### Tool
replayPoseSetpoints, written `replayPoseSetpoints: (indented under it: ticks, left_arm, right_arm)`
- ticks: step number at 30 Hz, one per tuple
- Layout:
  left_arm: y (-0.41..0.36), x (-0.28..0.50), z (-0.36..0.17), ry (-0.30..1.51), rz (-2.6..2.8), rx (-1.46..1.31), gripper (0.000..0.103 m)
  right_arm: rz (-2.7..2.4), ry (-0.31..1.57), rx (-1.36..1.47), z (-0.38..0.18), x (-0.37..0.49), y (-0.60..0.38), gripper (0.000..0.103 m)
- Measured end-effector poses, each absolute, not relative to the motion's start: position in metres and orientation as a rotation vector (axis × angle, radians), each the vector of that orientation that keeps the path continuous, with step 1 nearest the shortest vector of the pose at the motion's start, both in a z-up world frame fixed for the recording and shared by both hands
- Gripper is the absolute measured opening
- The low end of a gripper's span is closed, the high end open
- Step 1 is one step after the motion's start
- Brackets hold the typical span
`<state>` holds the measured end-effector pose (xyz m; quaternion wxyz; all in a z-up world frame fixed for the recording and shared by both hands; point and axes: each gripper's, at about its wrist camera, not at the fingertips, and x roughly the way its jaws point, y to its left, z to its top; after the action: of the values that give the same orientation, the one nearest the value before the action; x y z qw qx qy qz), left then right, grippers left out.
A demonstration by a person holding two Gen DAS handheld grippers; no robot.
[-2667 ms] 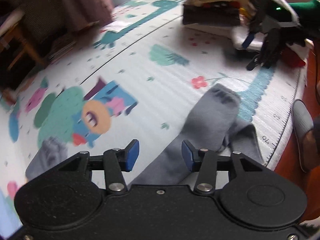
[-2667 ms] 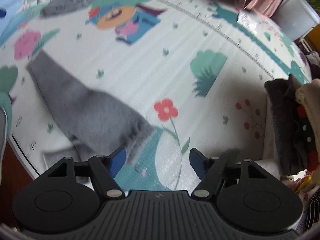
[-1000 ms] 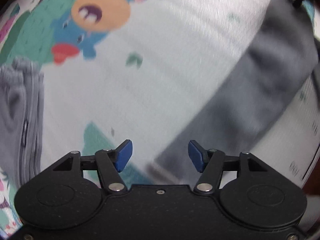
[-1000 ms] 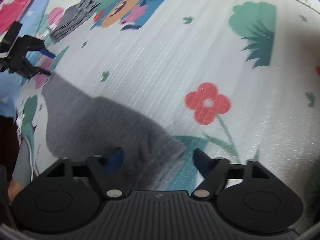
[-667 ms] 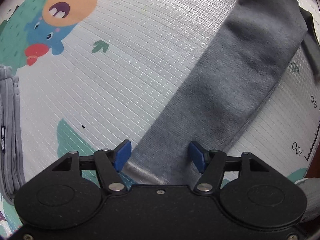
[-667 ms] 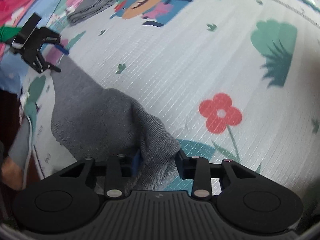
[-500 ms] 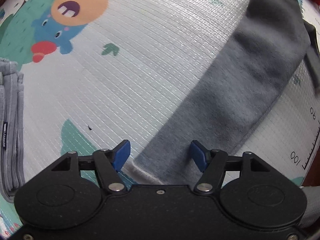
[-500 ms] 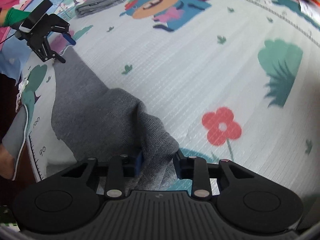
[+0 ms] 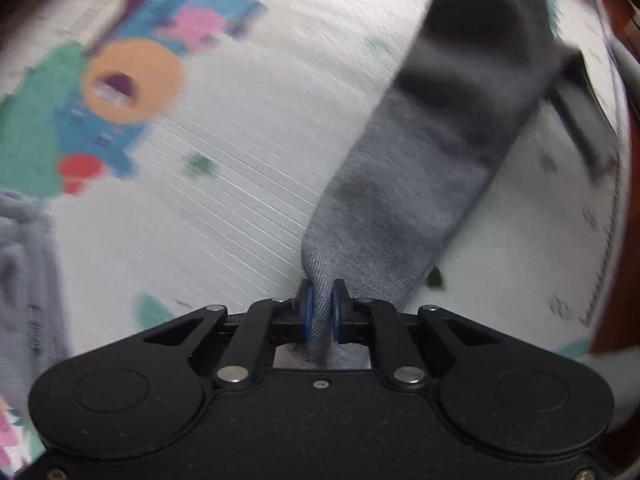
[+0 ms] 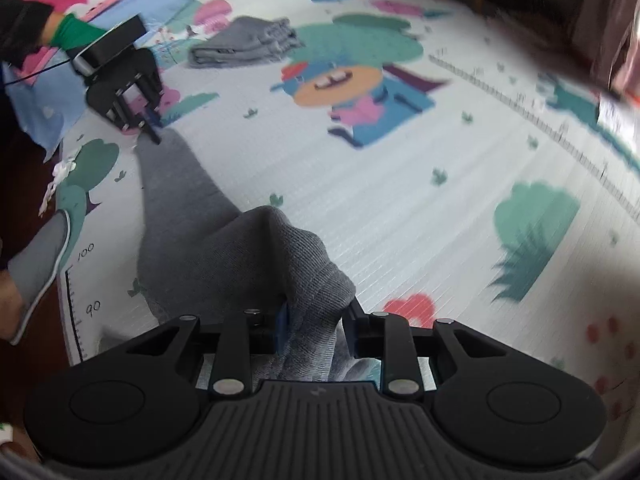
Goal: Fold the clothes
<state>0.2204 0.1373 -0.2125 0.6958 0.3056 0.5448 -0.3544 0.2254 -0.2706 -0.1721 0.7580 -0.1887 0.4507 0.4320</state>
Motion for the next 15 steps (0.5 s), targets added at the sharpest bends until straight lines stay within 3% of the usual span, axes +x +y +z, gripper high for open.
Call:
replayPoseSetpoints:
  ticks: [5, 15]
  left_arm:
    - [0.144, 0.242, -0.192, 1.158, -0.671, 0.633, 0.008]
    - [0.156, 0.254, -0.219, 1.235, -0.635, 0.656, 0.008]
  right_arm:
    - [0.913, 0.887, -0.610, -0.167, 0.236, -0.255, 0.029]
    - [0.893, 0.740, -0.885, -0.191, 0.290, -0.182, 0.028]
